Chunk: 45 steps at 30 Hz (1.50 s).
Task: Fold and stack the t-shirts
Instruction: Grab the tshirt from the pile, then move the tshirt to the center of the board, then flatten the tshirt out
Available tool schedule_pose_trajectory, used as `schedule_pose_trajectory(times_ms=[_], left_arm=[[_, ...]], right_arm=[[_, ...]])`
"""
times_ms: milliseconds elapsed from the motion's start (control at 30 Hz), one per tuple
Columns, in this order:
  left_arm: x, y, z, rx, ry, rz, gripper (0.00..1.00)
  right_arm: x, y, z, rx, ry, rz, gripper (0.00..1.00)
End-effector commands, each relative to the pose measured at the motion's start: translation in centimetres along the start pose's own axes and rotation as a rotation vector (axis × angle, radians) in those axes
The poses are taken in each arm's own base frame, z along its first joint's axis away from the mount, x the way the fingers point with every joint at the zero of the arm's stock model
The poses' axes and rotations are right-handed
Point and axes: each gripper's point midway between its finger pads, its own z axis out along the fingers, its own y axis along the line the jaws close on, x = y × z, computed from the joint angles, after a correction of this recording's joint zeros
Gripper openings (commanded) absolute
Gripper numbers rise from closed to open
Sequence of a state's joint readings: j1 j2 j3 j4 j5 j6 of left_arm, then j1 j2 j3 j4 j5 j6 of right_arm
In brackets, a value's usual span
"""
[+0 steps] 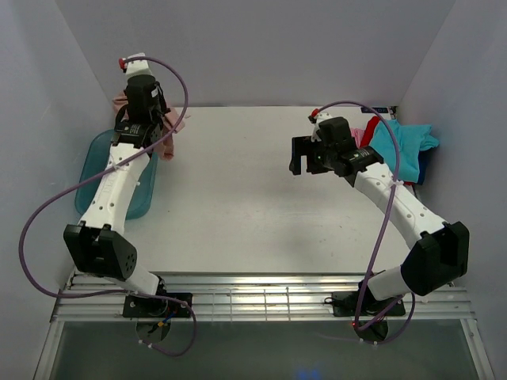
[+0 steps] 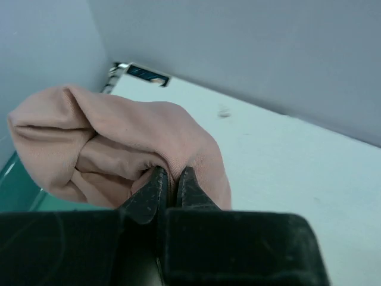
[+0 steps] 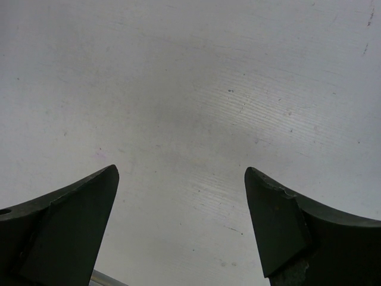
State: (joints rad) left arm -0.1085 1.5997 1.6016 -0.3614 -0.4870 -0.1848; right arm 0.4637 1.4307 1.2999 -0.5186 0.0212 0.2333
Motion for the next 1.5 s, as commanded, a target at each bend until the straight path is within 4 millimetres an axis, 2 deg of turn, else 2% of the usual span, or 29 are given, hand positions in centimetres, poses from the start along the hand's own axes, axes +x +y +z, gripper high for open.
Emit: schedule_pose_trajectory(times_ms=[0,33,100,133,167,233,267,300,333,367,433,467,500,533,600,633,700,733,767,800,833,867,933,967,1033,1067,1100,1200,1467], left_arm=[[-1.0,-3.3,-5.1,0.184,0.034,-0.006,0.0],[0.9,-5.4,-6.1,0.303,0.089,-0.003,0.0],[2.7,-8.3,-9.0,0.462,0.143,-0.039,0.0],[6.3,-9.9,-10.3,0.567,0.229,-0.024,0.0],[6.8,-11.3,-12.0,0.621,0.219,-0.028,0.0],[10.3,-12.1,-13.1,0.664,0.291,-0.011,0.0],[13.6,-12.2,-13.8,0.688,0.375,-0.004,0.04],[14.9,-12.6,-14.9,0.715,0.422,-0.037,0.11],[16.6,-13.0,-15.9,0.752,0.469,-0.041,0.31],[19.7,-13.4,-17.5,0.795,0.544,-0.023,0.47],[21.7,-13.4,-19.2,0.808,0.584,-0.009,0.62],[23.6,-12.8,-19.9,0.784,0.607,0.02,0.69],[24.0,-12.5,-20.3,0.774,0.613,0.012,0.7],[23.1,-12.1,-21.0,0.779,0.581,-0.008,0.7],[22.4,-10.5,-20.5,0.701,0.52,-0.027,0.71],[20.5,-9.5,-20.5,0.661,0.45,-0.064,0.72],[18.3,-6.8,-19.2,0.512,0.347,-0.083,0.72],[17.4,-5.9,-19.0,0.464,0.313,-0.098,0.72],[16.3,-4.5,-19.2,0.408,0.282,-0.133,0.73],[15.4,-2.4,-18.5,0.293,0.231,-0.146,0.72],[14.2,-1.4,-18.5,0.244,0.203,-0.175,0.72],[14.2,-0.2,-18.6,0.186,0.206,-0.189,0.72],[13.3,1.5,-18.3,0.091,0.171,-0.186,0.73],[14.0,1.9,-18.1,0.057,0.195,-0.159,0.73],[14.4,2.1,-17.9,0.032,0.213,-0.15,0.74],[14.7,2.0,-18.0,0.026,0.23,-0.165,0.74],[15.0,1.9,-18.1,0.031,0.24,-0.176,0.75],[16.0,1.7,-18.6,0.053,0.268,-0.223,0.75],[17.2,2.2,-19.2,0.075,0.286,-0.227,0.75]], right_arm=[[-0.3,0.9,0.1,-0.028,-0.025,0.005,0.92],[0.0,0.8,0.0,-0.023,-0.021,0.008,0.92],[0.4,0.7,0.0,-0.017,-0.018,0.007,0.92],[0.5,0.7,-0.1,-0.015,-0.018,0.01,0.92],[0.9,0.5,0.1,-0.01,-0.01,0.012,0.91],[1.3,0.4,0.1,-0.009,-0.006,0.015,0.9],[1.6,0.4,0.2,-0.004,-0.001,0.018,0.9],[2.0,0.4,0.3,-0.004,0.006,0.018,0.9],[2.2,0.4,0.4,-0.007,0.008,0.02,0.9],[2.5,0.5,0.5,-0.011,0.014,0.02,0.9],[2.9,1.2,0.8,-0.029,0.021,0.013,0.9],[2.9,1.6,0.9,-0.043,0.02,-0.002,0.9],[2.6,2.4,1.1,-0.064,0.004,-0.019,0.9],[2.7,3.6,1.3,-0.118,0.009,-0.035,0.91],[2.6,5.6,1.8,-0.17,0.007,-0.082,0.91],[2.2,7.0,2.3,-0.209,0.009,-0.106,0.91],[2.2,9.2,3.0,-0.244,0.02,-0.151,0.92],[1.6,10.3,4.1,-0.258,0.028,-0.179,0.94],[2.0,11.1,4.5,-0.264,0.057,-0.204,0.96],[3.4,12.7,5.8,-0.279,0.106,-0.24,0.98],[3.4,13.7,6.2,-0.29,0.111,-0.276,0.99],[3.0,16.0,5.9,-0.327,0.103,-0.312,0.99],[4.4,17.9,7.4,-0.356,0.141,-0.354,0.91],[4.2,19.8,7.3,-0.39,0.134,-0.377,0.88],[5.7,21.1,8.7,-0.405,0.18,-0.402,0.84],[5.7,22.6,8.4,-0.43,0.183,-0.425,0.8],[6.7,23.2,9.2,-0.438,0.207,-0.44,0.79],[8.1,25.8,9.2,-0.488,0.228,-0.5,0.74],[12.1,28.4,10.5,-0.527,0.283,-0.59,0.69]])
